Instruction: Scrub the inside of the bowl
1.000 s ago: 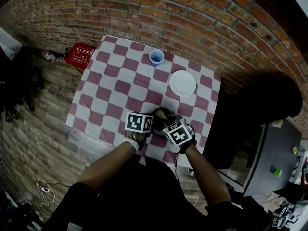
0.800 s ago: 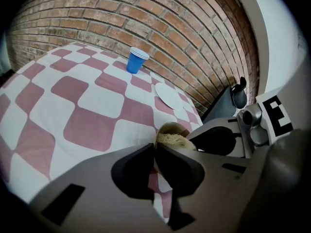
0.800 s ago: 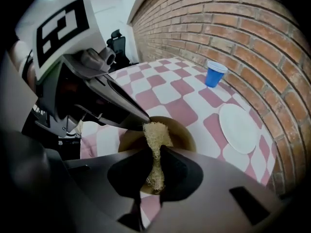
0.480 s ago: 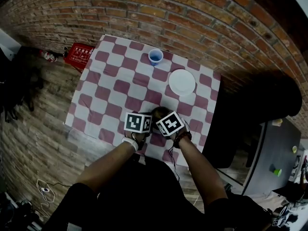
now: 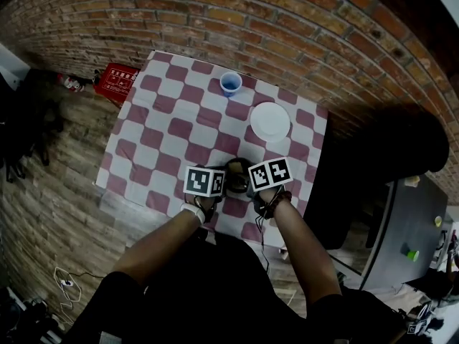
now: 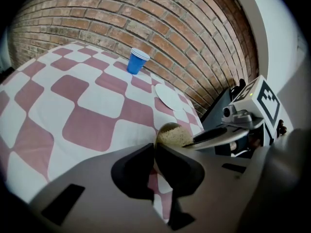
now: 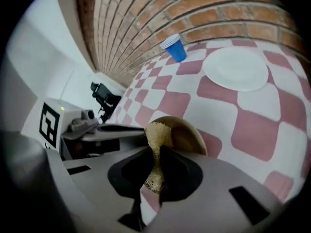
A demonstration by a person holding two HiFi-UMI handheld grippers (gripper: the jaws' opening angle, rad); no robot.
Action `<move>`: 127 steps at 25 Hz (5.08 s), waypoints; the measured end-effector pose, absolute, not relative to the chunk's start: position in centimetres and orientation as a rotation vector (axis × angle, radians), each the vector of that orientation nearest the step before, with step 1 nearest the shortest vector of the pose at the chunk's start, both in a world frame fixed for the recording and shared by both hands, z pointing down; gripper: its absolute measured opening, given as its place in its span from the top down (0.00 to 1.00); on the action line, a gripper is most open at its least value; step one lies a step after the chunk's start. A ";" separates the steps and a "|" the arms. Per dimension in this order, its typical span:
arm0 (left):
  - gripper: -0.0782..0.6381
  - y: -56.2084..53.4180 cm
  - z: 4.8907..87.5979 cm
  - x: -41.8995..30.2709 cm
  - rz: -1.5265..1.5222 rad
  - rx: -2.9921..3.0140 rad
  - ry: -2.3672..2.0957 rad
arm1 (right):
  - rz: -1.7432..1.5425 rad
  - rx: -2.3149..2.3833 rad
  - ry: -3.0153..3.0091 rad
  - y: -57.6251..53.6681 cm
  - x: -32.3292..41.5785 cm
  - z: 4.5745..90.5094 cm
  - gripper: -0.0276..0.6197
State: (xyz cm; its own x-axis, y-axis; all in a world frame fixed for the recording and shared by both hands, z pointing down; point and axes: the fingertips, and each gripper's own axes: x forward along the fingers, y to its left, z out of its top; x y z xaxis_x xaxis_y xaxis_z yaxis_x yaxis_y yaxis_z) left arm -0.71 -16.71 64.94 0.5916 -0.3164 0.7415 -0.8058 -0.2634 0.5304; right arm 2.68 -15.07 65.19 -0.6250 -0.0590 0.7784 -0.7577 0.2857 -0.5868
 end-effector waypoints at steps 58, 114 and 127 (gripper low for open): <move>0.85 -16.8 63.8 -0.7 0.673 1.956 -0.660 | -0.014 0.072 -1.803 -12.0 2.5 66.4 0.87; 0.78 -16.9 58.8 -2.3 0.463 1.993 -0.683 | 0.199 0.276 -1.931 -12.8 3.2 65.4 0.77; 0.78 -14.4 55.3 -8.6 0.300 1.933 -0.880 | 0.980 1.183 -2.542 -16.5 11.0 49.3 0.84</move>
